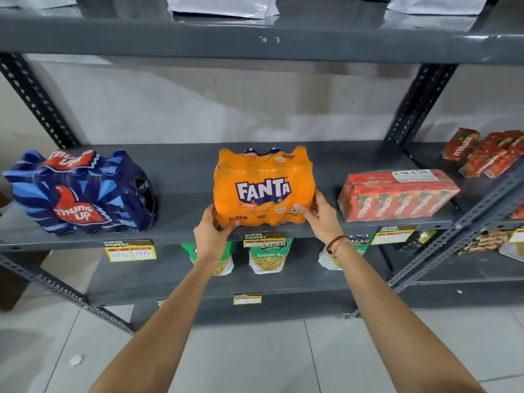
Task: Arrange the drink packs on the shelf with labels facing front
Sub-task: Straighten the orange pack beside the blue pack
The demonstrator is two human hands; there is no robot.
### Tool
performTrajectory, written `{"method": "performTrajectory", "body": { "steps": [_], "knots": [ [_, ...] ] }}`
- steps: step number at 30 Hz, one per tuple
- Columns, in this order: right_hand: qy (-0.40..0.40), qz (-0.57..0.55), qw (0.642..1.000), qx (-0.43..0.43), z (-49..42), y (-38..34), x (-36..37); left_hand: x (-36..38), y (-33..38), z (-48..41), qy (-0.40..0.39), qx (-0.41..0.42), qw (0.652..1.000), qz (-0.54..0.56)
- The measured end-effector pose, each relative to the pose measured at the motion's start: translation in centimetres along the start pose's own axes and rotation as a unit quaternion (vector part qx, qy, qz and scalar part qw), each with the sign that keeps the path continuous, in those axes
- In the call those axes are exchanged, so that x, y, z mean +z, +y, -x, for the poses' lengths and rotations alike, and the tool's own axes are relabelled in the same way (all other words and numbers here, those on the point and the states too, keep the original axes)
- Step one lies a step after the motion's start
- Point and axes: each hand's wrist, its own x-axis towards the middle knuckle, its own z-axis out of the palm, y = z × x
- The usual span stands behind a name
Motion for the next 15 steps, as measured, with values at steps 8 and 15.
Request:
{"method": "performTrajectory", "body": {
  "steps": [8, 15],
  "knots": [
    [0.244, -0.006, 0.968, -0.063, 3.6, -1.9, 2.5, -4.4, -1.5, 0.4, 0.018, 0.027, 0.998, 0.056],
    [0.227, 0.015, 0.954, -0.193, 6.4, -8.1, 12.5, -14.6, -5.5, 0.6, 0.156, 0.038, 0.986, 0.052]
  ]
}}
